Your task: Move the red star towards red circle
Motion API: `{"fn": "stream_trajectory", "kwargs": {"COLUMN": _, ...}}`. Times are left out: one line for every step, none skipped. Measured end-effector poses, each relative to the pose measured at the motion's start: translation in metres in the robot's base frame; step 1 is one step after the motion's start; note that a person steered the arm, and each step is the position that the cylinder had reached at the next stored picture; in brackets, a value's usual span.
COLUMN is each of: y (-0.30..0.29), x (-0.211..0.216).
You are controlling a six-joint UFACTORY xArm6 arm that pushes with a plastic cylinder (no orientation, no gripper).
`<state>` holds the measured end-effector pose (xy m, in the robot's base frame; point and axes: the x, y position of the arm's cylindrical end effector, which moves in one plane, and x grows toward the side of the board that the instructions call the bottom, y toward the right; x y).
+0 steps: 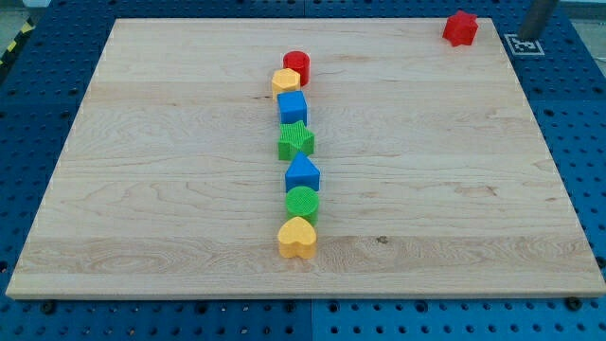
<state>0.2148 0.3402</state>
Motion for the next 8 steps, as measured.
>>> {"fn": "stream_trajectory", "kwargs": {"y": -0.002, "x": -0.005}}
{"fn": "stream_trajectory", "kwargs": {"y": -0.021, "x": -0.005}}
{"fn": "stream_trajectory", "kwargs": {"y": -0.057, "x": -0.005}}
{"fn": "stream_trajectory", "kwargs": {"y": -0.080, "x": -0.005}}
{"fn": "stream_trajectory", "kwargs": {"y": -0.085, "x": -0.004}}
{"fn": "stream_trajectory", "kwargs": {"y": -0.086, "x": 0.008}}
{"fn": "stream_trajectory", "kwargs": {"y": -0.100, "x": 0.010}}
{"fn": "stream_trajectory", "kwargs": {"y": -0.119, "x": 0.011}}
